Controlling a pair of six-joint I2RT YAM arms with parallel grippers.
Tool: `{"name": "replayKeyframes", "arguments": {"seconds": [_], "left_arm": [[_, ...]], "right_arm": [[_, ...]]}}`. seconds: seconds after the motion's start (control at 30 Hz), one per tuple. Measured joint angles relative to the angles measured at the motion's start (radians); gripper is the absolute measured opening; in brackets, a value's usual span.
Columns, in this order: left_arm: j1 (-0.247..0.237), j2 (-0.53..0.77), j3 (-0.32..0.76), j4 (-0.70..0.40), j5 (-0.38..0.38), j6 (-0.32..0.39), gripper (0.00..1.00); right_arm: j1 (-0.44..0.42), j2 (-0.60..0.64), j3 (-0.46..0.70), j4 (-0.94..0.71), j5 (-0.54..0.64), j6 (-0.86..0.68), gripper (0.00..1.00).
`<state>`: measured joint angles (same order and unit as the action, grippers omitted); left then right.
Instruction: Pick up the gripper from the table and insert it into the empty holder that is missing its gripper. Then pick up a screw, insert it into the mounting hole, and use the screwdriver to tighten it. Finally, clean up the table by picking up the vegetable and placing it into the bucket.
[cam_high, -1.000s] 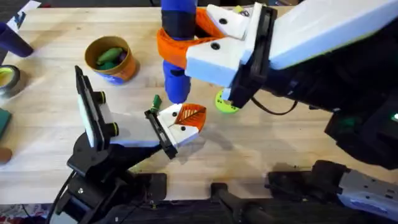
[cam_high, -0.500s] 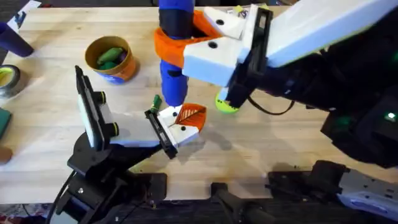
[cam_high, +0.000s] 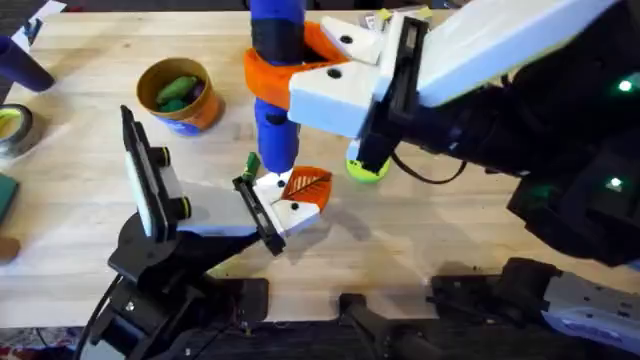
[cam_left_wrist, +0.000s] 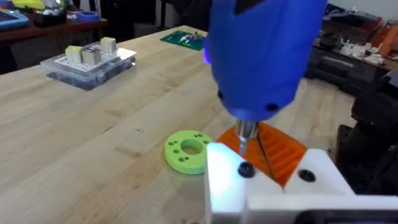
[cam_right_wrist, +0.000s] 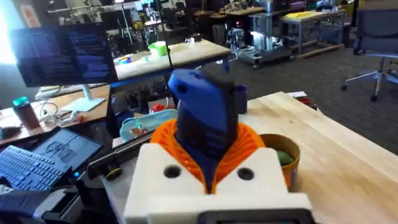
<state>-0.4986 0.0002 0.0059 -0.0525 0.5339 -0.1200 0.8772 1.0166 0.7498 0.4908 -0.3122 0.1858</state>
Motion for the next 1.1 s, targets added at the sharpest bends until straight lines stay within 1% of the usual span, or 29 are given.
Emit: {"name": "replayKeyframes", "arguments": {"seconds": [0.73,1.1], "left_arm": [[0.0,0.0,0.0,0.0,0.0,0.0,0.015],[0.0,0.002,0.0,-0.001,0.0,-0.01,0.015]], "right_arm": [[0.0,0.011,0.0,-0.043,0.0,0.024,0.025],[0.0,0.027,0.0,-0.034,0.0,0.028,0.025]]}}
